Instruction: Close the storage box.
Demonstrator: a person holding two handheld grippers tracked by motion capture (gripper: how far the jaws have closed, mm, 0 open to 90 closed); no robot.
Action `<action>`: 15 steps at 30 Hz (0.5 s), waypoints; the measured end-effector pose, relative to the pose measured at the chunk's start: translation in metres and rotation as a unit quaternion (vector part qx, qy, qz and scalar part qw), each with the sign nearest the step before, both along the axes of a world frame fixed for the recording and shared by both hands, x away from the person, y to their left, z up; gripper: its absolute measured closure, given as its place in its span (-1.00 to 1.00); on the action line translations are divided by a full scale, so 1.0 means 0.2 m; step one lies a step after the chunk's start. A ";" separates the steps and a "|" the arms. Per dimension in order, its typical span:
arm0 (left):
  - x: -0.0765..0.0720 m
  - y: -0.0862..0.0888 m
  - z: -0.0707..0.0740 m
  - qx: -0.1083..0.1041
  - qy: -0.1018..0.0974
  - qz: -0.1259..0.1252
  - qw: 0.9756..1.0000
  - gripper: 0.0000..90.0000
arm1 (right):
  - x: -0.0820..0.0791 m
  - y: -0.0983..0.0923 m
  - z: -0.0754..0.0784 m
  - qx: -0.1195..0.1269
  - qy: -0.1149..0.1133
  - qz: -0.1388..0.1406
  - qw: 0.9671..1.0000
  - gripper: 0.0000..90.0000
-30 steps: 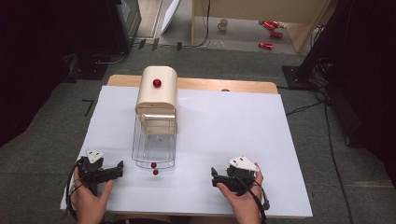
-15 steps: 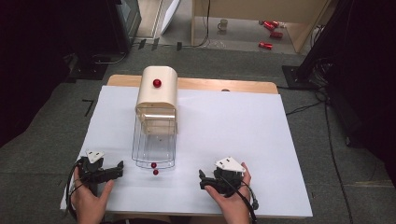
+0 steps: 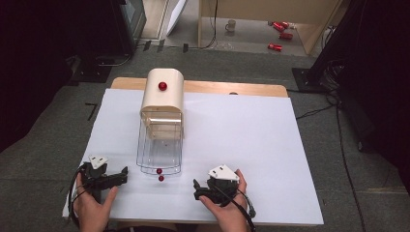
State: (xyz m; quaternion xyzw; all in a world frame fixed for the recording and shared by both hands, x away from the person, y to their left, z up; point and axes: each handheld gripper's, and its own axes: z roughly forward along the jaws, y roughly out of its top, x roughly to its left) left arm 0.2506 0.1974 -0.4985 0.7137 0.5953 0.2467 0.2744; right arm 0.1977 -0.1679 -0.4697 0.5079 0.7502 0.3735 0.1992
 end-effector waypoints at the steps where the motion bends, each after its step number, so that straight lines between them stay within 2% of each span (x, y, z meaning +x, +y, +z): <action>1: 0.00 0.00 0.00 0.000 0.000 0.000 1.000 -1.00 | 0.00 0.01 0.00 0.000 -0.002 0.002 1.000 -0.84; 15: 0.00 0.00 0.00 0.000 0.000 0.000 1.000 -1.00 | 0.01 0.19 0.03 0.006 -0.009 0.036 0.999 -0.83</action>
